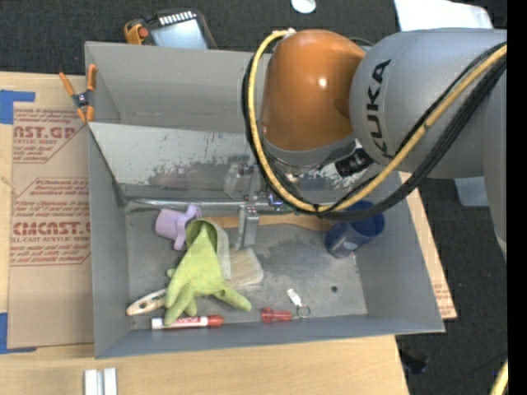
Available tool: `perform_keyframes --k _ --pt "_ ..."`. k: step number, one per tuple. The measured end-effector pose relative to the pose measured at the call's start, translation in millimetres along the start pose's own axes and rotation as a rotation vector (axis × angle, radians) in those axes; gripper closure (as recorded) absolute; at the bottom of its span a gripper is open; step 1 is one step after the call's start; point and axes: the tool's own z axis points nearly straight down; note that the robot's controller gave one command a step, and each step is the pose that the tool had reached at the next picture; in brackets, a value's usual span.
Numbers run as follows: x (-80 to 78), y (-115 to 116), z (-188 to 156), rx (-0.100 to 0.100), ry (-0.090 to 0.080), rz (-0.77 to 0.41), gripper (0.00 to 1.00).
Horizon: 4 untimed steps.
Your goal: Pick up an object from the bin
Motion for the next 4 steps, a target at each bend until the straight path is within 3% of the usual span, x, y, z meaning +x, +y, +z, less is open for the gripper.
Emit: perform_keyframes --k 1,2,3,4 --pt "-1.6 -0.8 -4.8 -0.001 -0.008 0.002 0.0" --pt "30.8 3.2 81.6 -0.002 -0.011 -0.033 0.0" --pt "84.7 16.2 78.6 -0.002 -0.022 -0.154 0.0" --pt "82.0 42.6 111.9 -0.001 -0.009 -0.144 0.0"
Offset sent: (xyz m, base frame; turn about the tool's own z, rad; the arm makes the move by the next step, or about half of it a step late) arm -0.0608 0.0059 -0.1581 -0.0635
